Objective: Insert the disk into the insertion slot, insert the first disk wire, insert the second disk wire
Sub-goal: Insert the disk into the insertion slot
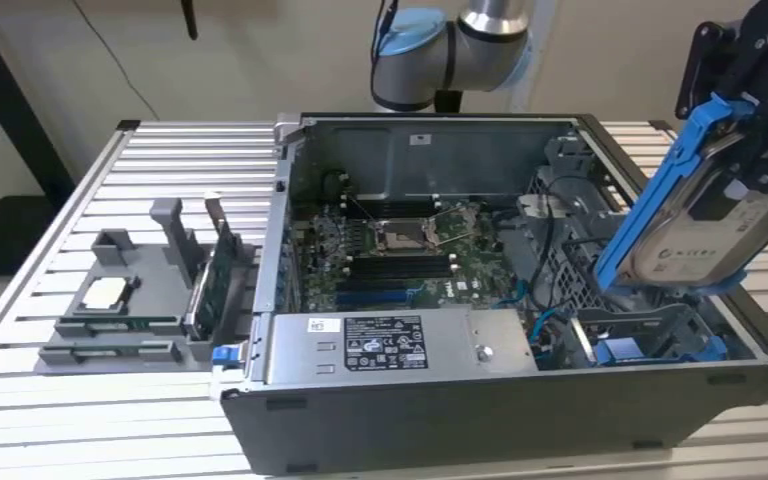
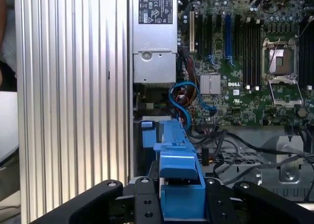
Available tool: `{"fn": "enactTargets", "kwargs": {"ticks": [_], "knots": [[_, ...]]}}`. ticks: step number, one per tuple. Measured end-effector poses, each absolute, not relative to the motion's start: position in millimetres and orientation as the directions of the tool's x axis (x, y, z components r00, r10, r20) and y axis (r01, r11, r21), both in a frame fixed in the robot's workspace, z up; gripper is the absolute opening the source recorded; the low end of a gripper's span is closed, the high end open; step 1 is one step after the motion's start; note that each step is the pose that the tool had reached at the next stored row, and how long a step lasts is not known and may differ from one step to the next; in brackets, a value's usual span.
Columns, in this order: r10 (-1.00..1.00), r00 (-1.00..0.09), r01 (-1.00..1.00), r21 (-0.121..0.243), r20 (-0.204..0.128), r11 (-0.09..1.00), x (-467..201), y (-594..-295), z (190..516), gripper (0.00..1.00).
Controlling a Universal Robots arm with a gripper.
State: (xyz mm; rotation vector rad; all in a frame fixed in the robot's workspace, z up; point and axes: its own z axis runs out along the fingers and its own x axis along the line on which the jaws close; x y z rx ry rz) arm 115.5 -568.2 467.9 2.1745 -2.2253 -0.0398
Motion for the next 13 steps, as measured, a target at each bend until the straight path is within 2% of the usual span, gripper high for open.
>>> {"fn": "enactTargets", "kwargs": {"ticks": [13], "knots": [[-1.0, -0.023, -0.999, 0.039, 0.004, 0.023, 115.5, -568.3, 454.1, 0.33]]}}
